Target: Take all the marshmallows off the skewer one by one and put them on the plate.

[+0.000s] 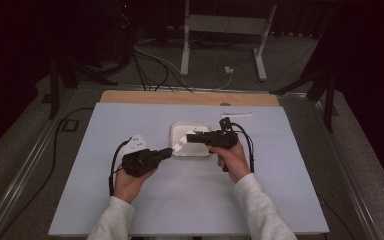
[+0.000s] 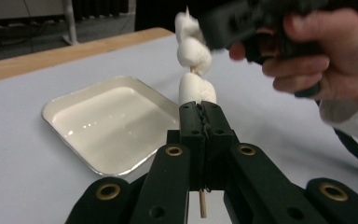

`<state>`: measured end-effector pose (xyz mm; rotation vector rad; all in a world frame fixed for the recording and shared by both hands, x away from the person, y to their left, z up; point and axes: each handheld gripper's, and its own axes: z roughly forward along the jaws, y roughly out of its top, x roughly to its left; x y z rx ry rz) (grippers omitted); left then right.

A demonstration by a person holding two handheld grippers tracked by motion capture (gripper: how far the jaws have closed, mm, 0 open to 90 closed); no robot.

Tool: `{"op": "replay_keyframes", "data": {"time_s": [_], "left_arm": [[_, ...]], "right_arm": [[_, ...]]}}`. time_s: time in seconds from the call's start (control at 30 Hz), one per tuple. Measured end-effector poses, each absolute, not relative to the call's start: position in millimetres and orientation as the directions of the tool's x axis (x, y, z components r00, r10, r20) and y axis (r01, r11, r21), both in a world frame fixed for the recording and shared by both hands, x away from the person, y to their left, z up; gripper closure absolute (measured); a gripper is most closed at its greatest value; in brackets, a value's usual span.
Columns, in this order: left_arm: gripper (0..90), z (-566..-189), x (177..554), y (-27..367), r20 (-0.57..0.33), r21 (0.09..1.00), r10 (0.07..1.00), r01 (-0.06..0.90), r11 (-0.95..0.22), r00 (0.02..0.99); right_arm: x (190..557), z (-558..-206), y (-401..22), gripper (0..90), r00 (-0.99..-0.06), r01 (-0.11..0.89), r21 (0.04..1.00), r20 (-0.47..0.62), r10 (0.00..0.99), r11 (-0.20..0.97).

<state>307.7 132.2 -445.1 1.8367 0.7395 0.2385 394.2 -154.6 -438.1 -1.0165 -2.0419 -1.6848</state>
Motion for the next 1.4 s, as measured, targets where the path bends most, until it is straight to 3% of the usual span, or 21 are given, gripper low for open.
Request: {"op": "replay_keyframes", "data": {"time_s": [0.1, 0.23, 0.4, 0.57, 0.73, 1.07, 1.4], "left_arm": [[90.0, -446.1, 306.8, 127.1, -0.170, 0.900, 0.580, 0.365, -0.238, 0.797], [90.0, -448.1, 306.6, 124.6, -0.165, 0.896, 0.580, 0.367, -0.250, 0.798], [89.2, -451.7, 307.0, 121.2, -0.156, 0.891, 0.580, 0.367, -0.267, 0.800], [79.0, -457.9, 308.0, 115.7, -0.154, 0.876, 0.573, 0.379, -0.299, 0.805], [90.0, -459.8, 307.8, 111.4, -0.120, 0.859, 0.584, 0.379, -0.344, 0.803], [90.0, -464.2, 307.6, 116.6, -0.059, 0.858, 0.590, 0.343, -0.383, 0.805], [90.0, -464.5, 306.9, 120.9, -0.021, 0.856, 0.595, 0.322, -0.404, 0.804]], "right_arm": [[394.7, -436.4, -152.5, 64.1, -0.698, 0.689, 0.723, 0.643, 0.315, 0.051], [394.0, -435.4, -150.7, 73.8, -0.694, 0.697, 0.715, 0.659, 0.291, 0.045], [391.2, -431.4, -150.2, 77.8, -0.709, 0.683, 0.729, 0.643, 0.290, 0.052], [390.0, -426.9, -150.2, 79.2, -0.713, 0.677, 0.735, 0.639, 0.288, 0.044], [388.7, -426.5, -148.2, 79.4, -0.722, 0.670, 0.740, 0.628, 0.290, 0.064], [387.0, -424.5, -149.0, 80.6, -0.714, 0.671, 0.736, 0.611, 0.341, 0.087], [387.5, -423.2, -155.1, 80.8, -0.690, 0.684, 0.729, 0.637, 0.344, 0.020]]}}
